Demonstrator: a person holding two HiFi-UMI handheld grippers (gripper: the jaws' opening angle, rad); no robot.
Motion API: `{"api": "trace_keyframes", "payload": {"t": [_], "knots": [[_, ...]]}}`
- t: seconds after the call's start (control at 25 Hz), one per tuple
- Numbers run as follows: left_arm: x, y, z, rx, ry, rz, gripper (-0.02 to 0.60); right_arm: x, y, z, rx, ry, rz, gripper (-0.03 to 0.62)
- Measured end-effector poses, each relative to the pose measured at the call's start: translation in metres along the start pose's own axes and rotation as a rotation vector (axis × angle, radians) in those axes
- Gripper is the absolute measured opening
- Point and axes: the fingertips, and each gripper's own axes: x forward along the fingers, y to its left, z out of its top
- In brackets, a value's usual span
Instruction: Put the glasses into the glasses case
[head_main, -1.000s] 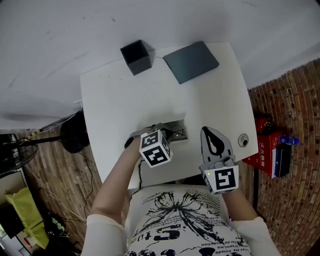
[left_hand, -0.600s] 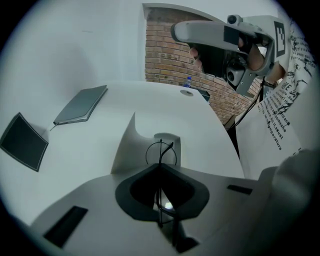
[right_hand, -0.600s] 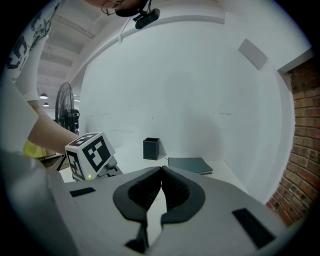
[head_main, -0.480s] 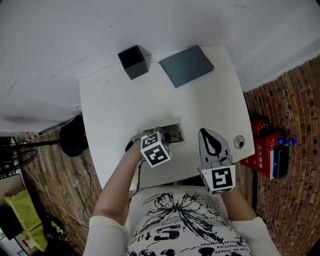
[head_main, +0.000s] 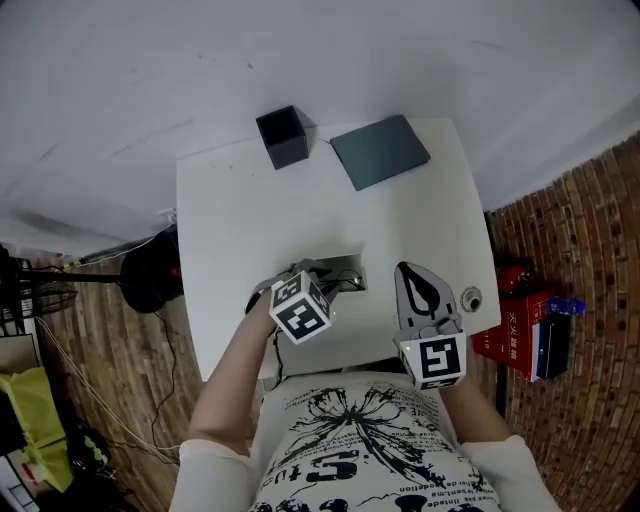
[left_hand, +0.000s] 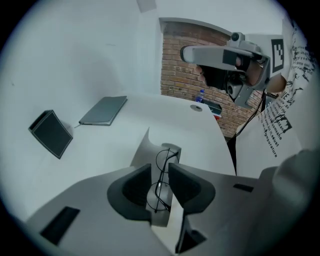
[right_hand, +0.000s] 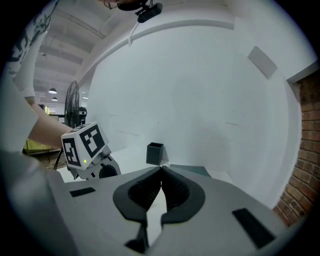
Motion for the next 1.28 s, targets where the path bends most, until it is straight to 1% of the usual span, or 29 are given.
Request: {"api": "trace_keyframes", "payload": {"t": [0.2, 0.28, 0.48, 0.64, 0.88, 1.08, 1.2, 1.28], "knots": [[-0.040, 0.004, 0.014, -0.056, -0.094, 0.091, 0.117, -0.005, 0.006, 0.016, -0.029, -0.035, 0.027, 0.014], [-0.059, 0.007, 0.021, -0.076, -0.141, 0.142, 0.103, -0.006, 0.007, 0.020, -0.037, -0.045, 0.033, 0.014], [-0.116, 0.019, 0.038, -0.149, -0.319, 0.288, 0.057, -0.004, 0.015, 0.040, -0.059, -0.092, 0.064, 0.014], [-0.158, 0.017, 0.045, -0.209, -0.468, 0.388, 0.022, -0.007, 0.020, 0.052, -0.068, -0.124, 0.082, 0.014], [-0.220, 0.012, 0.040, -0.241, -0.635, 0.547, 0.014, -0.010, 0.036, 0.067, -0.089, -0.158, 0.129, 0.014], [-0.259, 0.010, 0.023, -0.285, -0.720, 0.672, 0.014, -0.010, 0.052, 0.076, -0.100, -0.188, 0.183, 0.014], [-0.278, 0.008, 0.017, -0.316, -0.778, 0.712, 0.014, -0.011, 0.056, 0.078, -0.094, -0.198, 0.191, 0.014], [-0.287, 0.007, 0.014, -0.310, -0.809, 0.736, 0.014, -0.010, 0.056, 0.079, -0.087, -0.199, 0.186, 0.014]]}}
